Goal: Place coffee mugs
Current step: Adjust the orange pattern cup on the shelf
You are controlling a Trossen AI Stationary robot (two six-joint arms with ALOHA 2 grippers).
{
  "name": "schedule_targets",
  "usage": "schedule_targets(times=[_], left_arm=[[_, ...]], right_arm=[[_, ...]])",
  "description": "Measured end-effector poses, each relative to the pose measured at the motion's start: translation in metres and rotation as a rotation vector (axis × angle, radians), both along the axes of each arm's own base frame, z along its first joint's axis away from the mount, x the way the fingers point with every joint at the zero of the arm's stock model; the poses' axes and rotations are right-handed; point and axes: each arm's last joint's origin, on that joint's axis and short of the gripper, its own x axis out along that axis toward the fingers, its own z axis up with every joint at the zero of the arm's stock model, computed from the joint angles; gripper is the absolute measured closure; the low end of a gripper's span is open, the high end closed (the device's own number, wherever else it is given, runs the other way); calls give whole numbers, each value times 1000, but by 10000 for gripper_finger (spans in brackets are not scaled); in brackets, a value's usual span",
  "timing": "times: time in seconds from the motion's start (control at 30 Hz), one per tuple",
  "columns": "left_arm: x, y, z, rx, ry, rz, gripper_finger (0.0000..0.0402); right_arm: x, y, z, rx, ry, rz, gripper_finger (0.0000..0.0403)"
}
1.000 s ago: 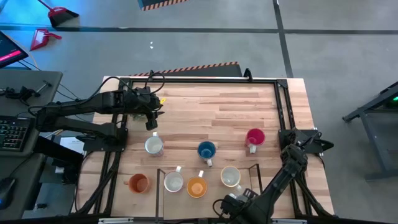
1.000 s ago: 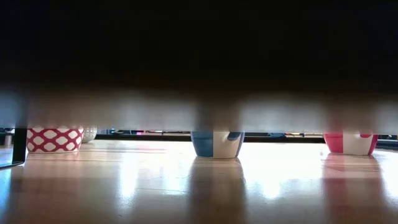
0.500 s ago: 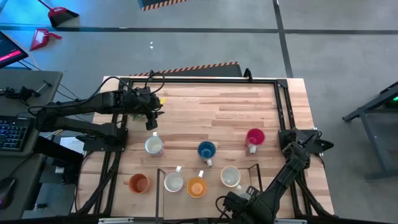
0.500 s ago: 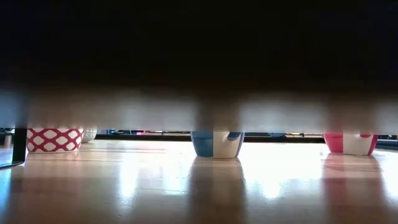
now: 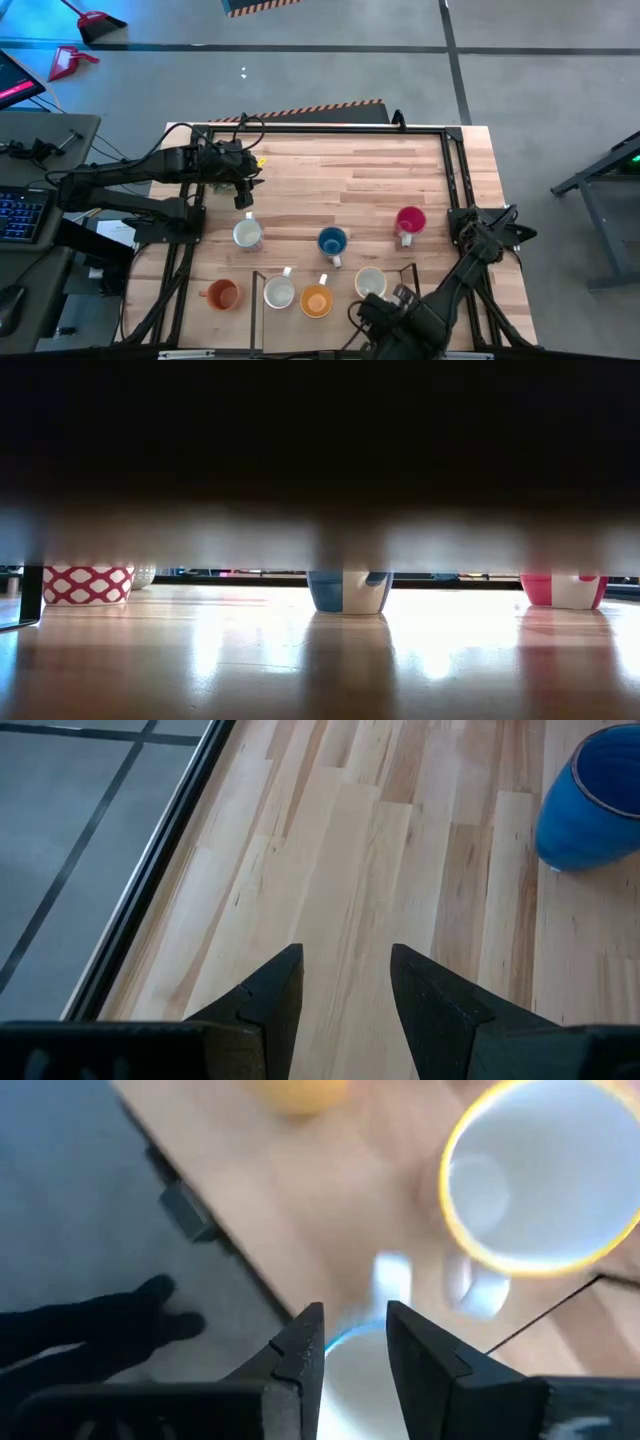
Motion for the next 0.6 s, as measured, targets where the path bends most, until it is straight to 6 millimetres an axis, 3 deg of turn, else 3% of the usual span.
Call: schedule_targets(times=[0.5, 0.6], left_arm=[[0, 0, 0, 0, -1, 0, 259], [0, 0, 0, 0, -1, 0, 259]], right_arm=[[39, -49, -1, -62, 2, -33, 313], [43, -53, -10, -57, 49, -71, 314]])
